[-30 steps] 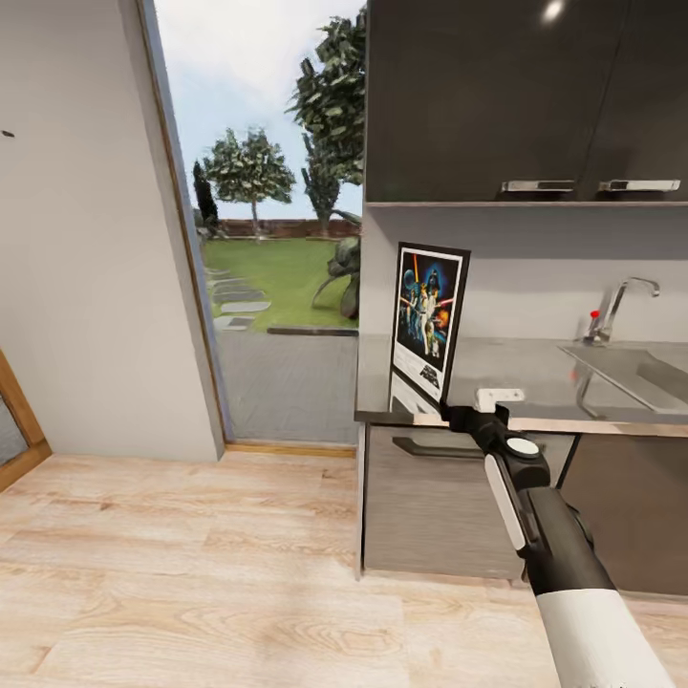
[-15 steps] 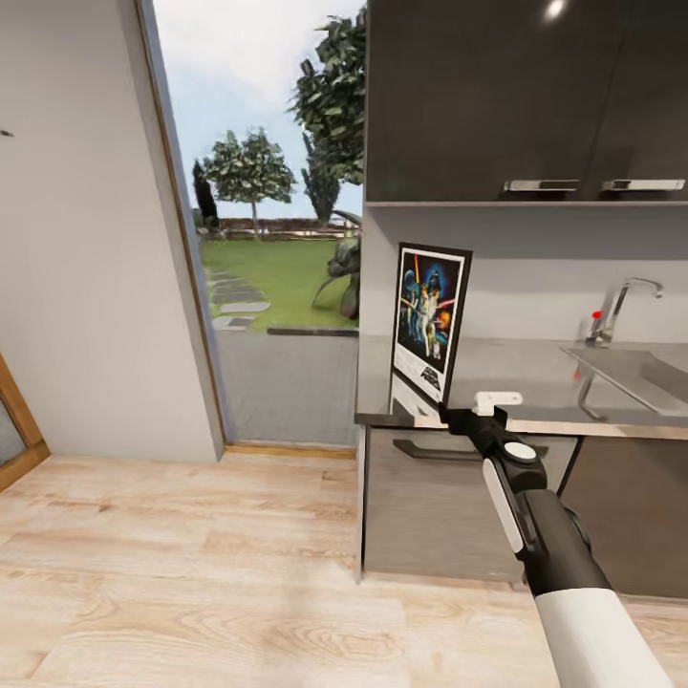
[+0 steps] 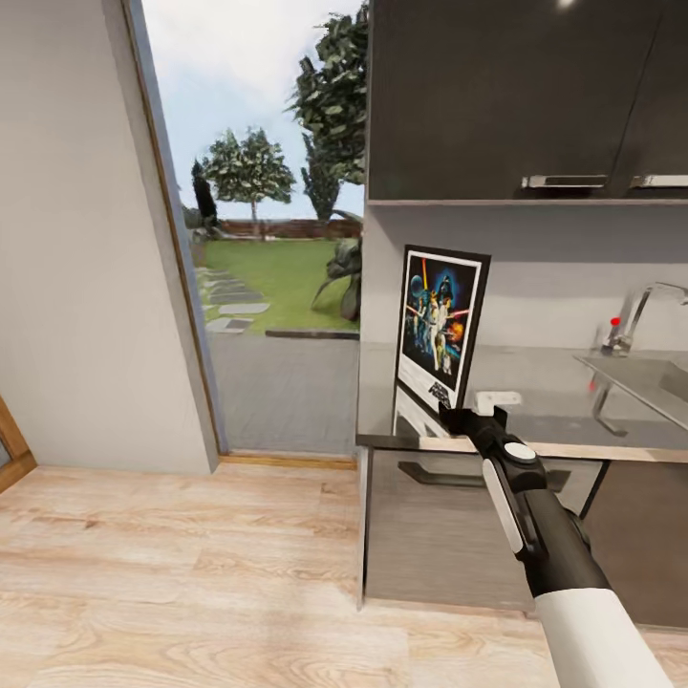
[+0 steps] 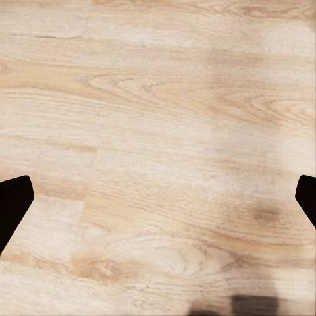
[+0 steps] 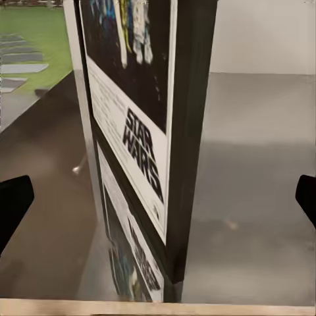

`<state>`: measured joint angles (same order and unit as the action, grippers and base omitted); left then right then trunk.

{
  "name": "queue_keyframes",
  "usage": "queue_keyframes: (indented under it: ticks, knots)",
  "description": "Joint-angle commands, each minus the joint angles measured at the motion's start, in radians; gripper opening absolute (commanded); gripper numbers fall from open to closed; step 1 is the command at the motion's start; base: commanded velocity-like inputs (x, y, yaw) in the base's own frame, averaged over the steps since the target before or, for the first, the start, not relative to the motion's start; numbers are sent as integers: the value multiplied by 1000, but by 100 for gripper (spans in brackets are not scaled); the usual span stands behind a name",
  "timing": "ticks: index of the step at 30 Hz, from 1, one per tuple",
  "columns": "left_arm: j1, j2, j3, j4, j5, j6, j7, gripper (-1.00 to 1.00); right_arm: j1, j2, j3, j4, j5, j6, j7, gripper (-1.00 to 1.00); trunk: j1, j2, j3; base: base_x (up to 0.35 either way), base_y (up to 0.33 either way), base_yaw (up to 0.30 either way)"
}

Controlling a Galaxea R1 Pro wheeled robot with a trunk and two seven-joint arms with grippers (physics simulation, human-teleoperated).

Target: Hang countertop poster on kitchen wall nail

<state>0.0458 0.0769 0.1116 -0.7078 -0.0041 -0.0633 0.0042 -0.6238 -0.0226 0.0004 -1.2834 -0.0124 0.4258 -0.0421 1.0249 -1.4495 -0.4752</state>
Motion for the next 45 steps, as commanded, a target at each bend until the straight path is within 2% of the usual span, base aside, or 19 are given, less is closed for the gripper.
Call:
queue_keyframes:
  ticks: [1, 13, 38, 39, 45]
  knots:
    - [0, 0, 0, -1, 0, -2, 0, 100, 0, 0, 1, 1, -1, -6, -4, 100, 0, 0, -1, 37, 0, 0]
    - [0, 0, 0, -1, 0, -3, 0, 100, 0, 0, 1, 83, -1, -85, -4, 100, 0, 0, -1, 9, 0, 0]
    - [0, 1, 0, -2, 0, -3, 0, 100, 0, 0, 1, 87, -1, -88, -4, 100, 0, 0, -1, 73, 0, 0]
    - [0, 1, 0, -2, 0, -3, 0, 100, 0, 0, 1, 87, -1, -88, -4, -100, 0, 0, -1, 2, 0, 0]
    - [0, 1, 0, -3, 0, -3, 0, 100, 0, 0, 1, 87, -2, -88, -4, -100, 0, 0, -1, 0, 0, 0]
